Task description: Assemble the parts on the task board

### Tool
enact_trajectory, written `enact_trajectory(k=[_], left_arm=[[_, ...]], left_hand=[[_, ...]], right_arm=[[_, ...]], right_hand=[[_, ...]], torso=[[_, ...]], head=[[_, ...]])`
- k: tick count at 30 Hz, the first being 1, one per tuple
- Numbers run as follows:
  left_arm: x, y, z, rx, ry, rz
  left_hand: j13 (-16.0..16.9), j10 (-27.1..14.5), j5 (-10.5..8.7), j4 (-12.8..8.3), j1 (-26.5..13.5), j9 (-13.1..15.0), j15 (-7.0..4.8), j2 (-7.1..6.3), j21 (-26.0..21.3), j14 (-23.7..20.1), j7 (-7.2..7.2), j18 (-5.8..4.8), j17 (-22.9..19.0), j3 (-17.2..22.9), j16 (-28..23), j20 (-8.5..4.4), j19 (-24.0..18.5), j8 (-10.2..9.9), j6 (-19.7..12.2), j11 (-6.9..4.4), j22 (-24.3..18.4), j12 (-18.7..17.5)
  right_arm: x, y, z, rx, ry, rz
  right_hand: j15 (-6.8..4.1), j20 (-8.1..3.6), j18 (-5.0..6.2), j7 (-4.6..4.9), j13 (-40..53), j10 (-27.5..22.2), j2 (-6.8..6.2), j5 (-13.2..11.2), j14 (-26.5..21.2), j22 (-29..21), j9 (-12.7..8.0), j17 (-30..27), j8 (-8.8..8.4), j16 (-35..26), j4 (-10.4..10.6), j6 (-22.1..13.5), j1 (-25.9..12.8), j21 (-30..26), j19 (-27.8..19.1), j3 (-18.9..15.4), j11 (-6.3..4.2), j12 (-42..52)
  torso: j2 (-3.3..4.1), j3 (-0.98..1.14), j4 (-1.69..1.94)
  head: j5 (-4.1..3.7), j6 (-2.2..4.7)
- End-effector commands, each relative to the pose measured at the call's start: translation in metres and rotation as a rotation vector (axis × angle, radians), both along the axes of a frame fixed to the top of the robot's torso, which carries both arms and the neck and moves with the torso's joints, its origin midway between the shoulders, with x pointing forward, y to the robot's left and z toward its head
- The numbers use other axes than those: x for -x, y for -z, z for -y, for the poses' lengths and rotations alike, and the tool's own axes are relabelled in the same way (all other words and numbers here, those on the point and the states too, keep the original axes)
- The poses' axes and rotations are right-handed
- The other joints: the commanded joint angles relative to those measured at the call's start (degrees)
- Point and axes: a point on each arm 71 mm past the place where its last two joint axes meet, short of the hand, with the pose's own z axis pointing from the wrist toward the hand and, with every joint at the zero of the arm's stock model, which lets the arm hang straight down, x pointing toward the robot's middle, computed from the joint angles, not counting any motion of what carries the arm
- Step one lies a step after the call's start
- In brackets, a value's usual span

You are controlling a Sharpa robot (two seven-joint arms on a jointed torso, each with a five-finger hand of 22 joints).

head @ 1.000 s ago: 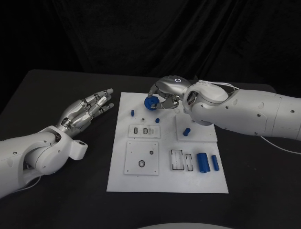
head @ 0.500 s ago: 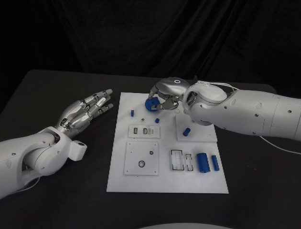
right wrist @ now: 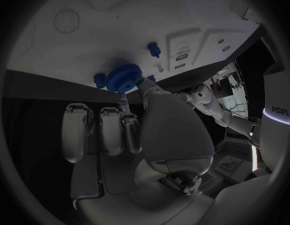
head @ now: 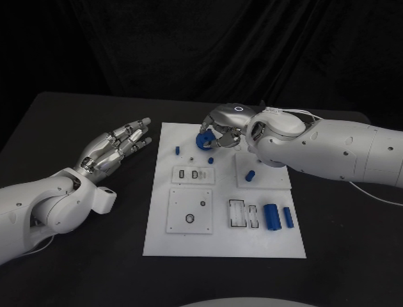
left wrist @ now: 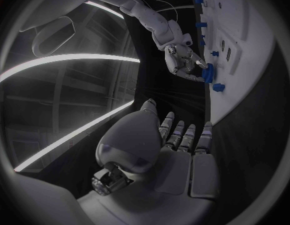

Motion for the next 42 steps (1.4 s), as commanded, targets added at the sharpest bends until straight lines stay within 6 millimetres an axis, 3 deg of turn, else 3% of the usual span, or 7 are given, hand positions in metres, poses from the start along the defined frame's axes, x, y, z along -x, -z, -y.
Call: enact_trajectory(k=[1,9,18,24,32,37,42], left_arm=[[0.001,-0.004,0.002,0.038,0.018,0.046],[0.0,-0.003,0.001,0.036,0.016,0.045],[0.0,-0.003,0.001,0.036,0.018,0.044],[0.0,-0.003,0.0,0.036,0.017,0.043],[0.002,-0.003,-0.003,0.034,0.008,0.045],[0.002,-0.004,-0.005,0.032,0.001,0.047],[0.002,-0.004,-0.004,0.033,0.003,0.048]], left_hand=[[-0.03,-0.23,0.4,-0.03,0.69,-0.07,0.07,0.02,0.34,-0.37,0.13,1.13,0.0,0.41,-0.12,0.03,-0.43,-0.2,-0.33,0.35,0.0,-0.21],[-0.03,-0.24,0.37,0.2,0.64,-0.07,0.08,0.09,0.33,-0.39,0.2,1.13,-0.01,0.38,-0.13,0.04,-0.44,-0.2,-0.33,0.35,0.0,-0.24],[-0.03,-0.25,0.44,0.24,0.65,-0.08,0.08,0.09,0.34,-0.39,0.18,1.13,0.0,0.39,-0.12,0.03,-0.44,-0.22,-0.37,0.34,0.0,-0.25],[-0.03,-0.26,0.67,0.22,0.76,-0.08,0.09,0.07,0.33,-0.37,0.16,1.13,0.0,0.42,-0.12,0.03,-0.45,-0.22,-0.37,0.35,-0.01,-0.23],[-0.01,-0.21,-0.47,1.26,0.06,-0.04,0.07,0.23,0.32,-0.37,0.18,1.13,0.0,0.11,-0.12,0.02,-0.49,-0.12,-0.17,0.37,-0.02,-0.1],[-0.01,-0.18,-1.6,1.5,-1.31,-0.03,0.07,0.49,0.33,-0.38,0.24,1.13,0.0,-0.3,-0.12,-0.01,-0.51,-0.05,-0.05,0.34,-0.02,0.0],[-0.01,-0.18,-1.53,1.5,-1.44,-0.04,0.07,0.56,0.32,-0.39,0.22,1.13,0.0,-0.29,-0.12,-0.01,-0.53,-0.06,-0.08,0.34,-0.03,0.0]], right_arm=[[0.0,0.003,0.002,0.011,0.005,-0.023],[-0.001,0.004,0.005,0.017,0.022,-0.031],[-0.002,0.003,0.007,0.004,0.027,-0.015],[-0.001,-0.002,0.012,-0.038,0.015,0.033],[0.009,-0.017,0.039,-0.106,0.021,0.098],[0.019,-0.022,0.067,-0.079,0.061,0.052],[0.02,-0.017,0.072,-0.041,0.07,0.005]], right_hand=[[0.2,0.27,-0.12,0.3,13.24,4.32,-0.15,-0.9,3.38,6.87,-0.57,3.46,-1.09,-0.45,0.41,-1.65,-1.07,-0.39,0.11,-0.26,0.28,-0.31],[0.1,0.14,0.14,0.43,12.31,3.49,-0.21,-3.08,3.14,6.12,-1.36,2.47,-2.78,-1.4,0.92,-4.2,-1.91,-1.51,-0.41,-0.74,0.18,-0.79],[-0.39,-0.25,0.53,-0.35,10.52,1.85,-0.24,-4.06,2.75,5.04,-5.34,1.22,-4.57,-2.75,0.74,-16.79,-1.08,-3.34,-1.14,-0.94,-0.49,-1.86],[-0.45,-0.32,0.54,-0.33,10.2,1.56,-0.06,-3.63,2.71,5.0,-5.43,1.07,-4.3,-2.91,0.65,-16.25,-0.67,-3.46,-1.15,-0.74,-0.52,-2.05],[-0.38,-0.36,0.22,0.01,10.97,2.37,0.93,-2.05,3.16,5.97,-4.58,2.04,-1.36,-2.25,2.05,-7.64,-1.82,-2.58,-0.32,-0.79,-0.34,-1.66],[-0.31,-0.31,0.07,0.12,11.22,2.63,1.16,-2.11,3.33,6.43,-4.62,2.46,-1.06,-1.93,2.8,-6.69,-2.61,-2.08,0.04,-0.99,-0.25,-1.52],[-0.29,-0.27,0.02,0.1,11.22,2.64,1.14,-3.22,3.41,6.65,-4.95,2.67,-1.41,-1.79,3.53,-6.89,-3.35,-1.92,0.18,-1.32,-0.23,-1.52]], torso=[[0.01,0.0,0.07],[-0.01,0.0,0.07],[-0.04,0.0,0.11],[-0.01,0.0,0.12],[-0.05,0.04,0.05],[-0.27,0.02,-0.27],[-0.54,-0.04,-0.5]], head=[[-0.2,-0.02],[-0.12,-0.1],[-0.14,-0.16],[-0.24,-0.1],[-0.21,0.4],[0.12,0.45],[0.2,0.34]])
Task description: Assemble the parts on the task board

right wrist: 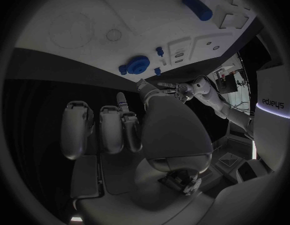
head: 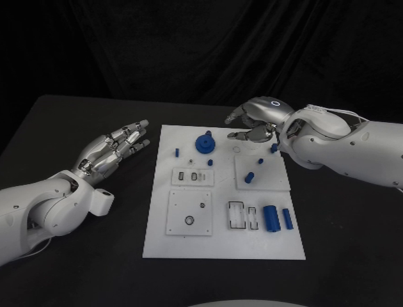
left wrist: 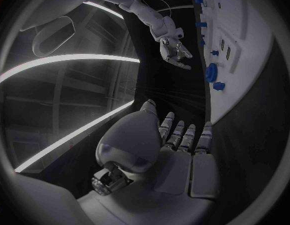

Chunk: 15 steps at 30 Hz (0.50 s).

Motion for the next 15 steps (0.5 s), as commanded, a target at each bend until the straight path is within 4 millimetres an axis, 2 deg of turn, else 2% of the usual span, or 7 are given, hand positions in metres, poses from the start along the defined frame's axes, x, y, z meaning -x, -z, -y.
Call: enact_trajectory(k=[1,4,6,10,15], left_arm=[[0.001,-0.004,0.003,0.036,0.013,0.05],[0.001,-0.004,0.004,0.038,0.018,0.048],[0.001,-0.003,0.005,0.038,0.019,0.047],[0.001,-0.003,0.005,0.038,0.02,0.046],[0.001,-0.003,0.005,0.038,0.021,0.045]], left_hand=[[-0.01,0.02,-0.1,0.11,-0.56,-0.04,0.07,0.1,0.32,-0.39,0.2,1.14,0.0,-0.01,-0.12,-0.01,-0.53,-0.05,-0.08,0.13,-0.02,-0.02],[-0.02,0.01,0.53,-0.07,-0.44,-0.05,0.11,0.09,0.34,-0.36,0.16,1.13,0.01,0.3,-0.11,0.0,-0.53,-0.06,-0.13,0.18,-0.02,-0.04],[-0.02,0.01,1.75,-0.39,0.5,-0.06,0.16,-0.04,0.35,-0.37,0.11,1.13,0.0,1.05,-0.11,0.05,-0.54,-0.09,-0.2,0.27,-0.02,-0.01],[-0.01,0.01,2.06,-0.45,0.75,-0.06,0.17,-0.06,0.37,-0.35,0.1,1.13,0.01,1.21,-0.1,0.05,-0.53,-0.1,-0.21,0.26,-0.01,0.0],[-0.01,0.01,2.39,-0.54,1.03,-0.06,0.17,-0.1,0.39,-0.34,0.07,1.14,0.01,1.39,-0.1,0.06,-0.51,-0.09,-0.19,0.28,-0.01,0.01]], right_arm=[[0.0,0.005,-0.003,0.034,0.0,-0.054],[-0.001,0.011,-0.006,0.052,0.003,-0.081],[-0.003,0.016,-0.008,0.058,0.003,-0.092],[-0.007,0.025,-0.013,0.067,0.0,-0.105],[-0.009,0.034,-0.018,0.073,-0.008,-0.12]], right_hand=[[-0.3,0.15,0.02,-0.21,11.22,2.63,-0.09,-1.03,3.41,6.62,-0.34,2.67,-0.13,0.15,0.49,-0.12,-0.77,0.33,0.35,-0.07,-0.25,0.33],[-0.34,0.13,0.04,-0.31,11.12,2.55,-0.15,-1.7,3.4,6.62,-0.65,2.61,-0.6,0.09,0.47,-0.8,-0.62,0.25,0.33,-0.11,-0.32,0.27],[-0.39,0.1,0.06,-0.45,11.21,2.62,-0.17,-1.99,3.41,6.59,-0.84,2.67,-0.89,0.11,0.46,-1.25,-0.54,0.18,0.31,-0.13,-0.4,0.32],[-0.4,0.1,0.1,-0.46,11.09,2.52,-0.15,-2.03,3.39,6.49,-0.88,2.57,-0.94,0.03,0.46,-1.33,-0.52,0.03,0.23,-0.12,-0.42,0.25],[-0.41,0.09,0.14,-0.48,10.94,2.39,-0.12,-2.03,3.35,6.41,-0.9,2.38,-0.96,-0.12,0.43,-1.36,-0.48,-0.08,0.17,-0.1,-0.43,0.17]], torso=[[-0.28,-0.08,-0.23],[-0.43,-0.07,-0.36],[-0.52,-0.06,-0.44],[-0.6,0.04,-0.59],[-0.52,0.14,-0.44]], head=[[0.07,-0.16],[0.39,-0.37],[0.4,-0.64],[0.88,-0.9],[1.16,-0.98]])
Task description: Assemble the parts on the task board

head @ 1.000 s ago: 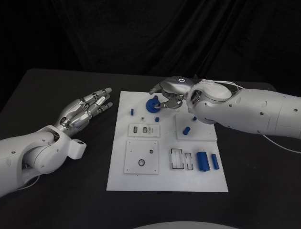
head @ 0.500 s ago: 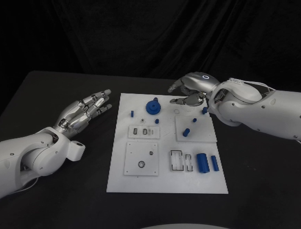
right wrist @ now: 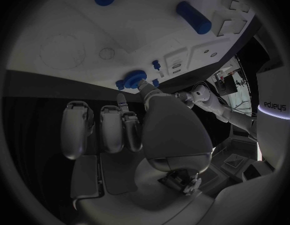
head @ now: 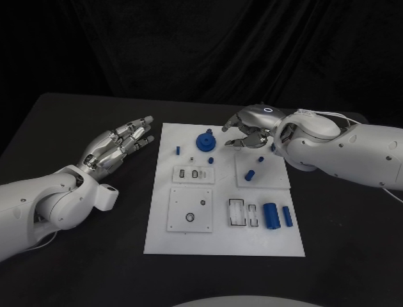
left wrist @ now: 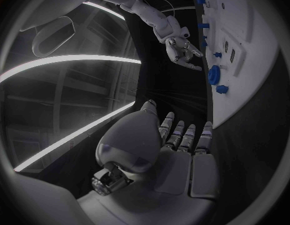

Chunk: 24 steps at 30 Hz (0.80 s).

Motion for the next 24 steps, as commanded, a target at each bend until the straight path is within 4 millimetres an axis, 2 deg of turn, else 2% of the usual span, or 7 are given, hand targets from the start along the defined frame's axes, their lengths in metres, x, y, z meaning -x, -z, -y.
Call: enact_trajectory(k=[1,5,9,11,13,19,24], left_arm=[[0.002,-0.004,0.001,0.037,0.014,0.046],[0.001,-0.004,0.0,0.035,0.012,0.046],[0.001,-0.003,0.001,0.036,0.014,0.046],[0.001,-0.003,0.001,0.036,0.015,0.045],[0.001,-0.003,0.002,0.037,0.017,0.045],[0.001,-0.003,0.002,0.037,0.018,0.044],[0.001,-0.002,0.002,0.036,0.018,0.042]], left_hand=[[-0.01,0.01,0.34,-0.05,0.67,-0.06,0.17,0.03,0.39,-0.34,0.07,1.14,0.01,0.42,-0.1,0.06,-0.51,-0.09,-0.19,0.28,-0.01,0.01],[-0.01,0.01,0.47,-0.11,0.8,-0.06,0.17,0.0,0.38,-0.34,0.06,1.14,0.01,0.5,-0.1,0.06,-0.52,-0.09,-0.2,0.29,-0.01,0.02],[-0.01,0.01,0.63,-0.17,0.96,-0.07,0.17,0.0,0.39,-0.35,0.04,1.14,0.01,0.59,-0.1,0.06,-0.51,-0.11,-0.24,0.3,-0.01,0.01],[-0.01,0.01,0.63,-0.17,0.96,-0.07,0.17,0.0,0.39,-0.35,0.04,1.14,0.01,0.59,-0.1,0.06,-0.51,-0.11,-0.24,0.3,-0.01,0.01],[-0.01,0.01,0.71,-0.2,1.05,-0.07,0.18,0.0,0.39,-0.36,0.04,1.14,0.01,0.64,-0.11,0.07,-0.51,-0.11,-0.25,0.31,-0.01,0.0],[-0.01,0.0,0.89,-0.27,1.23,-0.07,0.19,0.0,0.41,-0.34,0.04,1.14,0.01,0.76,-0.1,0.08,-0.49,-0.12,-0.27,0.34,0.0,-0.01],[-0.01,0.0,1.05,-0.32,1.38,-0.07,0.2,0.01,0.42,-0.32,0.04,1.14,0.02,0.87,-0.1,0.08,-0.48,-0.12,-0.26,0.35,0.0,0.01]], right_arm=[[0.0,0.007,-0.001,0.019,0.001,-0.03],[0.001,0.009,-0.005,0.02,-0.009,-0.036],[0.002,0.01,-0.011,0.021,-0.021,-0.042],[0.002,0.01,-0.012,0.022,-0.024,-0.043],[0.002,0.011,-0.015,0.022,-0.029,-0.045],[0.002,0.011,-0.02,0.023,-0.037,-0.046],[0.001,0.012,-0.024,0.034,-0.037,-0.059]], right_hand=[[-0.41,0.09,0.14,0.0,10.94,2.39,-0.12,-0.14,3.35,6.42,-0.05,2.33,-0.27,-0.11,0.3,-0.39,-0.05,-0.08,0.17,0.06,-0.43,0.15],[-0.44,0.07,0.15,-0.03,10.94,2.39,-0.06,-0.15,3.35,6.41,-0.06,2.32,-0.22,-0.13,0.21,-0.25,0.1,-0.11,0.17,0.12,-0.46,0.15],[-0.45,0.06,0.15,-0.04,10.96,2.4,-0.04,-0.15,3.35,6.41,-0.06,2.32,-0.19,-0.14,0.19,-0.19,0.13,-0.12,0.16,0.13,-0.47,0.16],[-0.45,0.06,0.16,-0.05,10.95,2.4,-0.02,-0.16,3.34,6.39,-0.06,2.28,-0.17,-0.17,0.18,-0.14,0.16,-0.15,0.15,0.14,-0.48,0.15],[-0.45,0.06,0.16,-0.05,10.95,2.4,-0.02,-0.16,3.34,6.39,-0.06,2.28,-0.17,-0.17,0.18,-0.14,0.16,-0.15,0.15,0.14,-0.48,0.15],[-0.46,0.05,0.22,-0.06,10.72,2.19,0.0,-0.16,3.28,6.21,-0.06,2.03,-0.16,-0.38,0.17,-0.11,0.18,-0.39,0.02,0.15,-0.49,0.03],[-0.46,0.05,0.29,-0.07,10.4,1.91,0.02,-0.16,3.22,6.03,-0.07,1.75,-0.17,-0.61,0.17,-0.12,0.18,-0.63,-0.11,0.16,-0.5,-0.15]], torso=[[0.02,0.12,0.11],[0.09,0.12,0.27],[0.25,-0.14,0.57],[0.25,-0.14,0.57],[0.33,-0.15,0.79],[0.31,-0.22,0.6],[0.29,-0.18,0.64]], head=[[0.12,-0.11],[-0.18,-0.15],[-0.75,-0.04],[-0.75,-0.04],[-1.06,0.07],[-0.83,0.01],[-0.91,0.07]])
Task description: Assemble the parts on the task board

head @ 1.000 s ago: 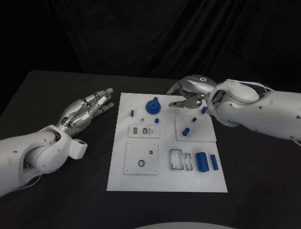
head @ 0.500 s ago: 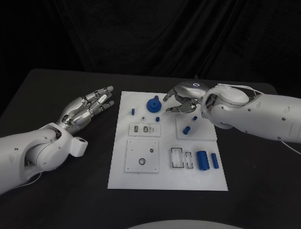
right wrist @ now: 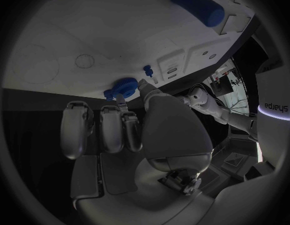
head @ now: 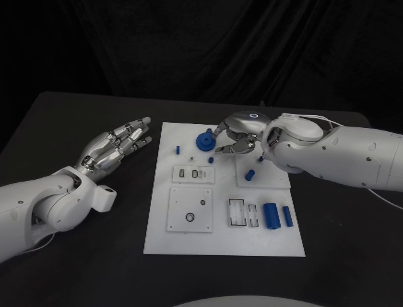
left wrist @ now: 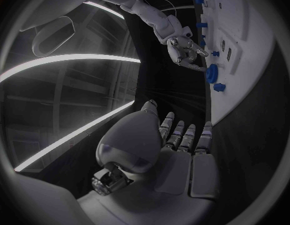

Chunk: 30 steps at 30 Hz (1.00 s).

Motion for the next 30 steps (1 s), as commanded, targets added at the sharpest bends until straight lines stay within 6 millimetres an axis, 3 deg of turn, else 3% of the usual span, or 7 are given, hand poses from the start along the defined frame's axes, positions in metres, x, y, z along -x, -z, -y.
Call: enact_trajectory(k=[1,10,15,20,30], left_arm=[[0.001,-0.004,0.001,0.037,0.017,0.044],[0.001,-0.003,0.003,0.038,0.022,0.041],[0.001,-0.003,0.002,0.038,0.022,0.04],[0.001,-0.003,0.002,0.038,0.024,0.039],[0.002,-0.002,0.001,0.038,0.023,0.037]], left_hand=[[-0.01,0.0,0.27,-0.16,0.58,-0.07,0.2,0.1,0.19,-0.32,0.04,1.14,0.01,0.39,-0.1,0.08,-0.48,-0.12,-0.26,0.35,0.0,0.01],[-0.01,0.0,0.58,-0.24,0.83,-0.07,0.24,0.12,0.23,-0.29,0.07,1.14,0.02,0.58,-0.09,0.11,-0.43,-0.13,-0.27,0.38,0.01,-0.02],[-0.01,0.0,0.7,-0.27,0.92,-0.06,0.27,0.13,0.26,-0.25,0.11,1.14,0.03,0.65,-0.07,0.13,-0.4,-0.11,-0.21,0.38,0.02,0.01],[-0.01,0.0,0.81,-0.29,1.01,-0.06,0.32,0.13,0.27,-0.2,0.16,1.14,0.04,0.72,-0.06,0.14,-0.38,-0.11,-0.21,0.37,0.03,-0.02],[-0.02,0.0,0.86,-0.3,1.06,-0.05,0.35,0.13,0.29,-0.19,0.19,1.14,0.05,0.76,-0.05,0.16,-0.35,-0.1,-0.19,0.35,0.04,-0.04]], right_arm=[[0.0,0.004,-0.002,0.02,0.003,-0.025],[-0.001,0.01,-0.005,0.033,0.006,-0.045],[-0.001,0.013,-0.003,0.033,0.013,-0.049],[0.0,0.014,-0.001,0.028,0.017,-0.047],[0.002,0.013,0.005,0.012,0.024,-0.031]], right_hand=[[-0.47,0.04,0.3,-0.07,10.33,1.84,0.04,-0.19,3.2,5.99,-0.1,1.71,-0.19,-0.4,0.18,-0.15,0.16,-0.4,-0.11,0.15,-0.5,-0.2],[-0.47,0.02,0.36,0.0,10.13,1.66,0.2,-0.25,3.13,5.83,-0.15,1.6,-0.19,-0.52,0.24,-0.07,0.07,-0.67,-0.25,0.13,-0.49,-0.33],[-0.25,0.13,0.32,0.44,10.32,1.82,0.44,-0.24,3.14,5.94,0.1,1.7,0.73,-0.51,0.24,2.0,-0.12,-0.7,-0.2,-0.07,-0.13,-0.25],[0.47,0.65,0.25,0.49,10.54,2.03,0.64,-0.17,3.23,6.14,1.28,1.82,3.06,-0.45,0.17,6.79,-0.36,-0.63,-0.06,-0.4,0.8,-0.12],[0.59,0.91,0.3,0.26,10.59,2.07,0.77,-0.14,3.2,6.15,2.29,1.67,4.23,-0.61,0.0,9.24,-0.36,-0.78,-0.07,-0.59,0.85,-0.09]], torso=[[-0.01,0.03,0.04],[-0.01,0.05,0.05],[-0.02,0.05,0.05],[-0.04,0.05,0.04],[-0.03,0.09,0.04]], head=[[-0.09,0.02],[-0.35,0.08],[-0.26,-0.05],[-0.38,-0.1],[-0.3,-0.13]])
